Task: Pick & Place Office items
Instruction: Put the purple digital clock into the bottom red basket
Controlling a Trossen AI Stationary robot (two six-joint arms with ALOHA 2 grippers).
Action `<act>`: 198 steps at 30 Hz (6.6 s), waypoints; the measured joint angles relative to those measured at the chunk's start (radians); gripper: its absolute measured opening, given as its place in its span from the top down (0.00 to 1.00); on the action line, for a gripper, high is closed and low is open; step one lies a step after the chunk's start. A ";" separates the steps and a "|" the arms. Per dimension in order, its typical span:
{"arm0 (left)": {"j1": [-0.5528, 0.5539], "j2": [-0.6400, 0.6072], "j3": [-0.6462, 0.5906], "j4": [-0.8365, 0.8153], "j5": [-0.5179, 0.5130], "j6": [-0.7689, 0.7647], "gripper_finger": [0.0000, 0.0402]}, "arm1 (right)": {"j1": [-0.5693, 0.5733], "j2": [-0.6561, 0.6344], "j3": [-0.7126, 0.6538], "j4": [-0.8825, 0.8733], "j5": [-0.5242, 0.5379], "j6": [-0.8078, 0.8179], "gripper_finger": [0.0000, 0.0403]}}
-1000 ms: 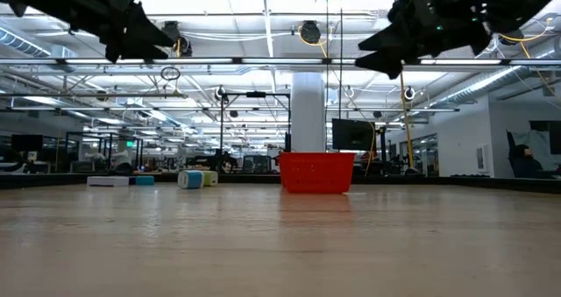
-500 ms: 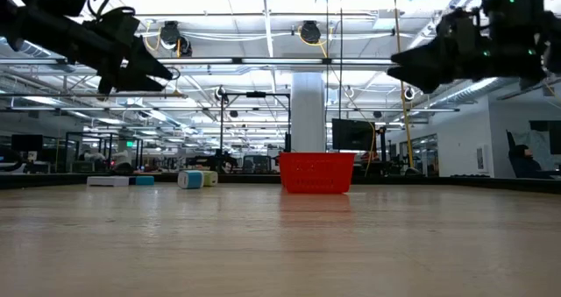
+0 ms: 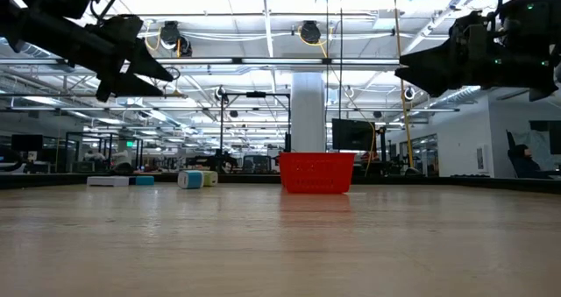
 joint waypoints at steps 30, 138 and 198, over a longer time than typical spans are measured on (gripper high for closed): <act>0.113 0.585 0.005 -0.327 -0.278 -0.505 0.39 | -0.001 0.004 -0.003 -0.025 0.086 0.000 0.35; -0.071 0.624 0.119 -0.381 -0.001 0.072 0.39 | 0.059 0.004 -0.003 0.162 0.028 0.050 0.35; -0.225 0.589 0.159 -0.066 -0.164 0.463 0.62 | 0.368 0.738 0.524 -0.007 0.455 0.008 0.35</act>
